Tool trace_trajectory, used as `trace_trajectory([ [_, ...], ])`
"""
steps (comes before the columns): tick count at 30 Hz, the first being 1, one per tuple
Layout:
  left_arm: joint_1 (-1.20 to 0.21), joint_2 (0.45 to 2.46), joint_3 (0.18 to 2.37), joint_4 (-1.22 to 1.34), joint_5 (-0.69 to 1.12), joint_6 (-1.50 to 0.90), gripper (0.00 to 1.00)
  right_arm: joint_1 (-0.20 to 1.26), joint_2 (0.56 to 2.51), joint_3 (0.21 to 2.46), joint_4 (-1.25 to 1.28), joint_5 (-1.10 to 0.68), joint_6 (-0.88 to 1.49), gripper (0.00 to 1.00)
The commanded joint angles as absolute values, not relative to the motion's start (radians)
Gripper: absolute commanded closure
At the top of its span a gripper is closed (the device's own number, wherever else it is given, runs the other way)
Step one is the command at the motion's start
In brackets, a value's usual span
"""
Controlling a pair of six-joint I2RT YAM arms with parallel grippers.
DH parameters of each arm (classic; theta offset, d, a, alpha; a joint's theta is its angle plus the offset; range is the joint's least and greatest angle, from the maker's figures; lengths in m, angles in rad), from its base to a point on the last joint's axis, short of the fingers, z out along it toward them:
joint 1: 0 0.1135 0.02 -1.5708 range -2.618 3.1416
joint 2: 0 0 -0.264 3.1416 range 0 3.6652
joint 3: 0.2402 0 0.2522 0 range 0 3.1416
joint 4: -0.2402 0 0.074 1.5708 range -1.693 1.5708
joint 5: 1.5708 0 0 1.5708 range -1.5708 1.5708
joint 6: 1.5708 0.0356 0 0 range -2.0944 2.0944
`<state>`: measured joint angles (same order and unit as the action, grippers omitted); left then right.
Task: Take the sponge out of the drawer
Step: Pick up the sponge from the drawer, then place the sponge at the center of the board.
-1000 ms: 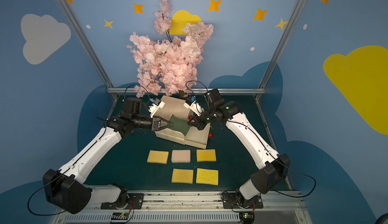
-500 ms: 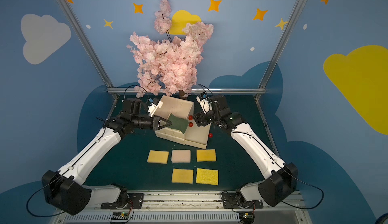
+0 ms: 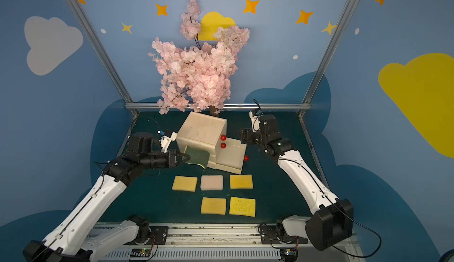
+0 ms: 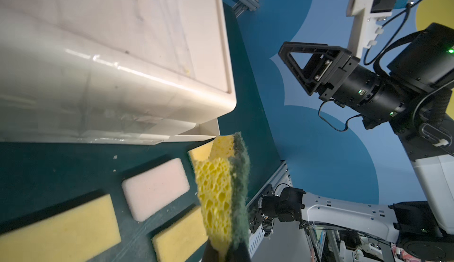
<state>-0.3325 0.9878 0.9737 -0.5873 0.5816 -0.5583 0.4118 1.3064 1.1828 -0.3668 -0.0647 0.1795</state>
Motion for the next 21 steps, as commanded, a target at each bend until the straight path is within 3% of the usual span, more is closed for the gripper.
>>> trace_trajectory([
  [1,-0.337,0.942,0.922,-0.697,0.531,-0.643,0.98,0.402,1.276,1.158,-0.341,-0.087,0.193,0.14],
  [7,-0.339,0.864,0.805,-0.772,0.526,-0.754,0.98,0.391,1.249,1.123,-0.326,-0.092,0.199,0.14],
  [14,-0.356,0.807,0.731,-0.929,0.401,-0.768,0.97,0.382,1.221,1.09,-0.328,-0.064,0.196,0.14],
  [21,-0.391,0.769,0.584,-0.85,0.381,-0.884,0.97,0.373,1.201,1.078,-0.337,-0.036,0.197,0.14],
])
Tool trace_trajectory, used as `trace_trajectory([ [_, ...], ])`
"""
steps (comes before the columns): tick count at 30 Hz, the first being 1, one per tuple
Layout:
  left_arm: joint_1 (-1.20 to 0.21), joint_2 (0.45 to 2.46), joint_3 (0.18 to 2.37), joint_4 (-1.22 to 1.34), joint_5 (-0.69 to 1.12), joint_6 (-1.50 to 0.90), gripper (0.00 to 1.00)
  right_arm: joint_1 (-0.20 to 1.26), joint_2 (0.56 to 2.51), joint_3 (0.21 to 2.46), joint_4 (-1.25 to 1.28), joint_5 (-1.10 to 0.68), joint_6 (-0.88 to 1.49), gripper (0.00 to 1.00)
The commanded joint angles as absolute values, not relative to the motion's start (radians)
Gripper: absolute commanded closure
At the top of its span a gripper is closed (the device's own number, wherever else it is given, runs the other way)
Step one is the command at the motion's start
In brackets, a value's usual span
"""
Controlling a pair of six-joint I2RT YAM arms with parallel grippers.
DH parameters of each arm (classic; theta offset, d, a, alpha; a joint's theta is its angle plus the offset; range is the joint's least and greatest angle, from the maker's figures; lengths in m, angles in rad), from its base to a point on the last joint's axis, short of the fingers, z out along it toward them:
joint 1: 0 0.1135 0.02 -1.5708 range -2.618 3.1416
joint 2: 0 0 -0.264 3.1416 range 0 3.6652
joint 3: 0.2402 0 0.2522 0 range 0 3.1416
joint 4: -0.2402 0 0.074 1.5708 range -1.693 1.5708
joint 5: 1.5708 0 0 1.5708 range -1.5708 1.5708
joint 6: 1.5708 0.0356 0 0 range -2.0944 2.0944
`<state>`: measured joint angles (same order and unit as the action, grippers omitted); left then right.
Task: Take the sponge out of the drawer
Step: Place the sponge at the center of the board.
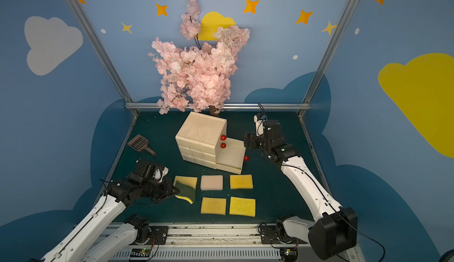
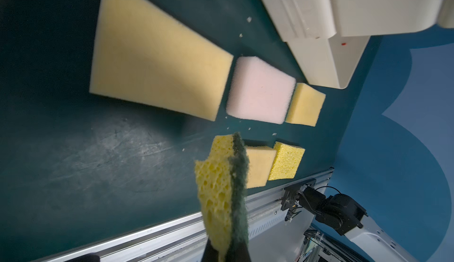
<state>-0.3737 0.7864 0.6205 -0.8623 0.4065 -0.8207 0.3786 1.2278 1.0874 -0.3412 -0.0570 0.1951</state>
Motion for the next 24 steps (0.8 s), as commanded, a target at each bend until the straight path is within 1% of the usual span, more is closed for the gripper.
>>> trace_trajectory([
  [1,-0.397,0.765,0.57,-0.842,0.375,-0.895,0.97,0.371,1.201,1.077,-0.337,-0.032,0.196,0.14],
  [5,-0.408,0.774,0.527,-0.806,0.365,-0.923,0.97,0.365,1.207,1.078,-0.339,-0.023,0.196,0.14],
  [10,-0.414,0.833,0.464,-0.72,0.379,-0.946,0.96,0.361,1.215,1.074,-0.34,-0.025,0.198,0.14],
  [12,-0.414,0.863,0.451,-0.703,0.372,-0.95,0.97,0.359,1.214,1.071,-0.343,-0.02,0.199,0.14],
  [19,-0.416,0.875,0.463,-0.781,0.321,-0.934,0.97,0.349,1.219,1.066,-0.344,-0.014,0.201,0.14],
  [22,-0.414,0.862,0.458,-0.809,0.295,-0.936,0.94,0.346,1.225,1.063,-0.339,-0.024,0.207,0.14],
  [24,-0.415,0.858,0.459,-0.826,0.268,-0.943,0.95,0.344,1.23,1.063,-0.338,-0.028,0.209,0.14],
])
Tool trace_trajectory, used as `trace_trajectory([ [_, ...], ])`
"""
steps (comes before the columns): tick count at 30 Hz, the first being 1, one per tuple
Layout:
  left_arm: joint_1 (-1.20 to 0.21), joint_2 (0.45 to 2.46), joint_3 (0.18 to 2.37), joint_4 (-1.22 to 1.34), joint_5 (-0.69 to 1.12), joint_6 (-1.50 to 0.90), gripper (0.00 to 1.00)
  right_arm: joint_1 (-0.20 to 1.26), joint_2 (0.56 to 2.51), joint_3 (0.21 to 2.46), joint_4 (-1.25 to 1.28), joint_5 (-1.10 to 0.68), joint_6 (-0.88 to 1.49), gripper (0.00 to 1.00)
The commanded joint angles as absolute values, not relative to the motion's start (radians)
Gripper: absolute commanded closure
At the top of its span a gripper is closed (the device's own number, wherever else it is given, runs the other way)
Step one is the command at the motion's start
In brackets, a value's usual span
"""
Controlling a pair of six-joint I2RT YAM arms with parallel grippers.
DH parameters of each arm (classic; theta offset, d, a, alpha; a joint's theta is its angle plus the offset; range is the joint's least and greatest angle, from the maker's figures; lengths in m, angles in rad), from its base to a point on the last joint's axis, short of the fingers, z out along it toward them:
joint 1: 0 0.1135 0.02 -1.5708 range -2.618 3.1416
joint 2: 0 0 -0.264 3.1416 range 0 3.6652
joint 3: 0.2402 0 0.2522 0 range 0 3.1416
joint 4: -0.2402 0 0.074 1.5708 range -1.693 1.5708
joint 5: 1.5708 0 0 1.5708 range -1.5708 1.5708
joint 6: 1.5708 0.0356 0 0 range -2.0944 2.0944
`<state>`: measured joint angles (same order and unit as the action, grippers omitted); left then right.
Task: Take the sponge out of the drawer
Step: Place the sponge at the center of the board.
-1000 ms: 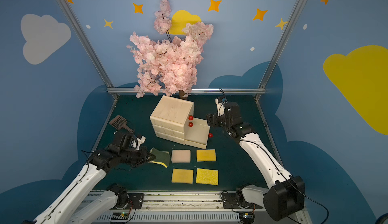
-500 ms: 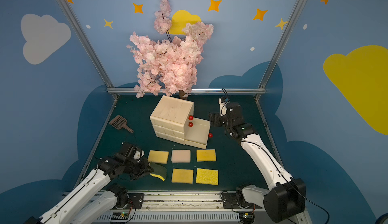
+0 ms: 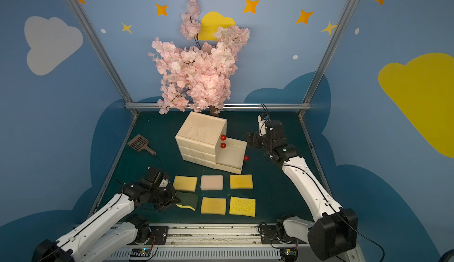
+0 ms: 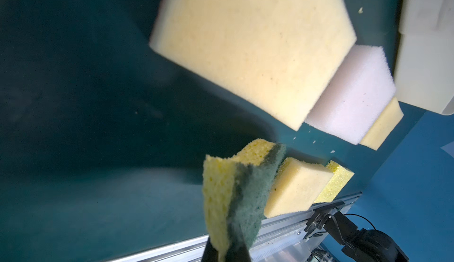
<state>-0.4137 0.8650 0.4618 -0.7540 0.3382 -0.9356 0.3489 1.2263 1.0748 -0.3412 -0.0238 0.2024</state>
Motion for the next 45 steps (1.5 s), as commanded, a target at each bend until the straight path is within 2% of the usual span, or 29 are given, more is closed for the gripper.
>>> trace_trajectory([
  [1,-0.415,0.856,0.459,-0.828,0.257,-0.947,0.95,0.344,1.233,1.062,-0.337,-0.03,0.209,0.14],
  [3,-0.415,0.853,0.456,-0.834,0.24,-0.956,0.94,0.342,1.236,1.064,-0.338,-0.032,0.209,0.14],
  [8,-0.415,0.864,0.44,-0.824,0.251,-0.965,0.83,0.337,1.236,1.062,-0.339,-0.028,0.209,0.14],
  [12,-0.414,0.849,0.439,-0.831,0.244,-0.971,0.72,0.335,1.24,1.06,-0.341,-0.029,0.209,0.14],
  [13,-0.415,0.843,0.439,-0.834,0.241,-0.972,0.65,0.333,1.24,1.059,-0.339,-0.029,0.209,0.14],
  [19,-0.414,0.838,0.441,-0.841,0.239,-0.977,0.59,0.33,1.248,1.062,-0.339,-0.038,0.209,0.14],
  [25,-0.415,0.819,0.446,-0.85,0.209,-0.984,0.46,0.327,1.251,1.062,-0.341,-0.038,0.209,0.14],
  [29,-0.415,0.789,0.474,-0.884,0.166,-0.992,0.2,0.325,1.254,1.06,-0.341,-0.038,0.21,0.14],
  [31,-0.416,0.764,0.501,-0.899,0.141,-0.99,0.03,0.324,1.256,1.061,-0.344,-0.038,0.212,0.14],
  [32,-0.416,0.751,0.519,-0.902,0.128,-0.985,0.0,0.323,1.259,1.062,-0.345,-0.037,0.212,0.14],
  [38,-0.416,0.798,0.696,-0.852,0.088,-0.847,0.0,0.315,1.276,1.055,-0.366,-0.019,0.237,0.14],
  [45,-0.398,1.083,1.032,-0.89,0.109,-0.558,0.0,0.265,1.325,1.091,-0.484,0.064,0.334,0.11],
])
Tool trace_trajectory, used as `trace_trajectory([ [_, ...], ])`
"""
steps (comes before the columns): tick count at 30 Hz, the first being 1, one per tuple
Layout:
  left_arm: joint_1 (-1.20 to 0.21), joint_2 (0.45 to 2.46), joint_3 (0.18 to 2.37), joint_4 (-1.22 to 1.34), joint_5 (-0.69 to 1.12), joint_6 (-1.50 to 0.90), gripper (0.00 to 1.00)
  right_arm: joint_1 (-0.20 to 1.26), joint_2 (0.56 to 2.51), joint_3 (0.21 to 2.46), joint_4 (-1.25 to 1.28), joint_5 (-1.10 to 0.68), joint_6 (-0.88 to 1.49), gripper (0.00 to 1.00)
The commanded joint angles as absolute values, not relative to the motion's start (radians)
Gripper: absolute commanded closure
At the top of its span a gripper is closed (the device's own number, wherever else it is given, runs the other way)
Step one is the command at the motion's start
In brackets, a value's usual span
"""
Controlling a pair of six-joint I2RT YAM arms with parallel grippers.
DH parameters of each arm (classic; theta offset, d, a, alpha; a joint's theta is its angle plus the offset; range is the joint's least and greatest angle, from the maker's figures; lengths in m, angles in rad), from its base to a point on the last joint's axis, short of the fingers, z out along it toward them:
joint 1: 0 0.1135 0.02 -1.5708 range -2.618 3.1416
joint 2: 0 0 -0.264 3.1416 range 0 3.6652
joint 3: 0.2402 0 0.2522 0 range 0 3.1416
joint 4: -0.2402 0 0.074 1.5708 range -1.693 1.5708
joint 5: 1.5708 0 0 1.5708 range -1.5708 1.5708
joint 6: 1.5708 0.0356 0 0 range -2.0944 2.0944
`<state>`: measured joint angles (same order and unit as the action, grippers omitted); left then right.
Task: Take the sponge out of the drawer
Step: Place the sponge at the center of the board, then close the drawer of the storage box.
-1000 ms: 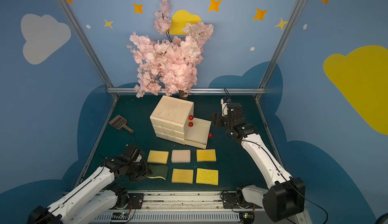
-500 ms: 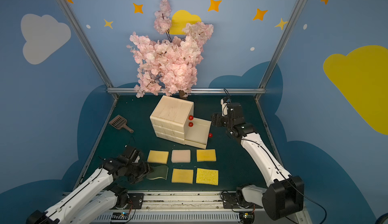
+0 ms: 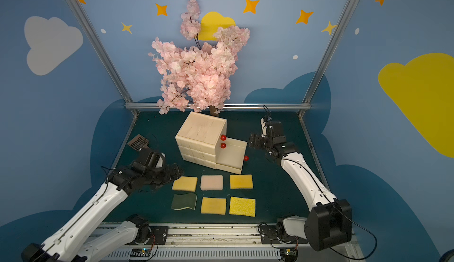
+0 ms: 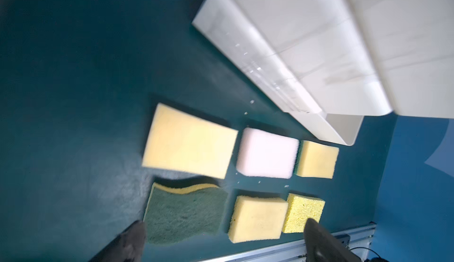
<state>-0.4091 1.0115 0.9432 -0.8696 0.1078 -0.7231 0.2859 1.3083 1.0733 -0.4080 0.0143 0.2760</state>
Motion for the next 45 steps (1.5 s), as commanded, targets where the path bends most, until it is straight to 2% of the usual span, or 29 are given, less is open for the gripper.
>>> trace_trajectory([
  [1,-0.393,1.121,1.079,-0.891,0.118,-0.519,0.0,0.256,1.331,1.091,-0.499,0.065,0.348,0.11],
  [7,-0.282,1.287,1.319,-0.804,0.2,-0.391,0.0,0.226,1.348,1.021,-0.515,0.021,0.436,0.11],
  [11,-0.242,1.376,1.417,-0.735,0.268,-0.352,0.0,0.226,1.38,0.992,-0.546,0.006,0.449,0.11],
  [13,-0.226,1.417,1.441,-0.711,0.318,-0.338,0.0,0.227,1.416,0.996,-0.565,-0.06,0.419,0.13],
  [16,-0.212,1.453,1.415,-0.659,0.373,-0.344,0.0,0.227,1.476,1.003,-0.575,-0.124,0.405,0.16],
  [22,-0.21,1.421,1.323,-0.542,0.355,-0.304,0.0,0.228,1.497,0.979,-0.55,-0.131,0.418,0.15],
  [25,-0.205,1.401,1.26,-0.455,0.41,-0.302,0.0,0.228,1.489,0.976,-0.562,-0.12,0.424,0.15],
  [29,-0.203,1.405,1.23,-0.426,0.471,-0.347,0.0,0.23,1.481,0.974,-0.581,-0.127,0.427,0.1],
  [38,-0.204,1.389,1.176,-0.373,0.536,-0.406,0.0,0.236,1.481,0.949,-0.584,-0.115,0.432,0.09],
  [45,-0.204,1.382,1.17,-0.368,0.537,-0.414,0.0,0.251,1.557,0.96,-0.547,-0.148,0.429,0.09],
])
